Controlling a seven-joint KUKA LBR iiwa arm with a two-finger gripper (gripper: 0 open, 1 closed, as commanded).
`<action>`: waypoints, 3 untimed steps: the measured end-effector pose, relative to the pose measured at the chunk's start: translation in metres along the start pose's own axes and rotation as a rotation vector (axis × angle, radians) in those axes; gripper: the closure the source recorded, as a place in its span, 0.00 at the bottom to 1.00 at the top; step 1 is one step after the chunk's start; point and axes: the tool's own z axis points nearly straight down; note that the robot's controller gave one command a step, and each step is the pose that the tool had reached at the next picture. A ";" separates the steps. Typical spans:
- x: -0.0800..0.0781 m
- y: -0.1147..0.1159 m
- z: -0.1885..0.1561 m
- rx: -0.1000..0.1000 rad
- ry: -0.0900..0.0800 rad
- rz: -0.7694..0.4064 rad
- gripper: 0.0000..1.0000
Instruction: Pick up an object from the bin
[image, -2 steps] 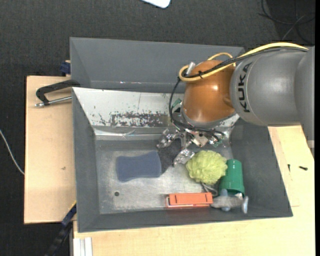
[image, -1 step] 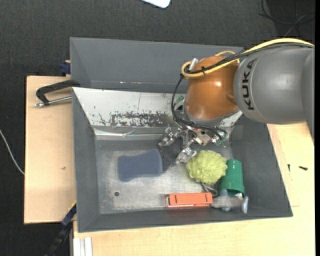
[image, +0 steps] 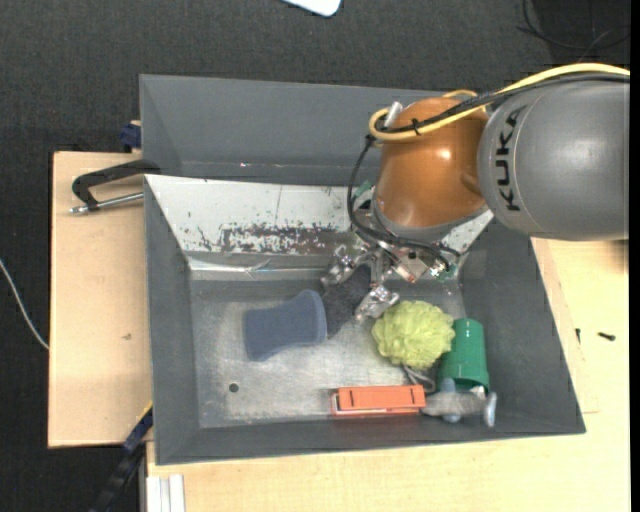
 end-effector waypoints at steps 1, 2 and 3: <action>-0.002 -0.001 -0.021 0.006 -0.007 -0.006 1.00; -0.002 -0.001 -0.033 0.007 -0.007 -0.006 1.00; -0.002 -0.001 -0.044 0.006 -0.007 -0.005 1.00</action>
Offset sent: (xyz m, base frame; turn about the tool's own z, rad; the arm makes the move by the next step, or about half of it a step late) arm 0.0002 0.0000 0.0135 0.0000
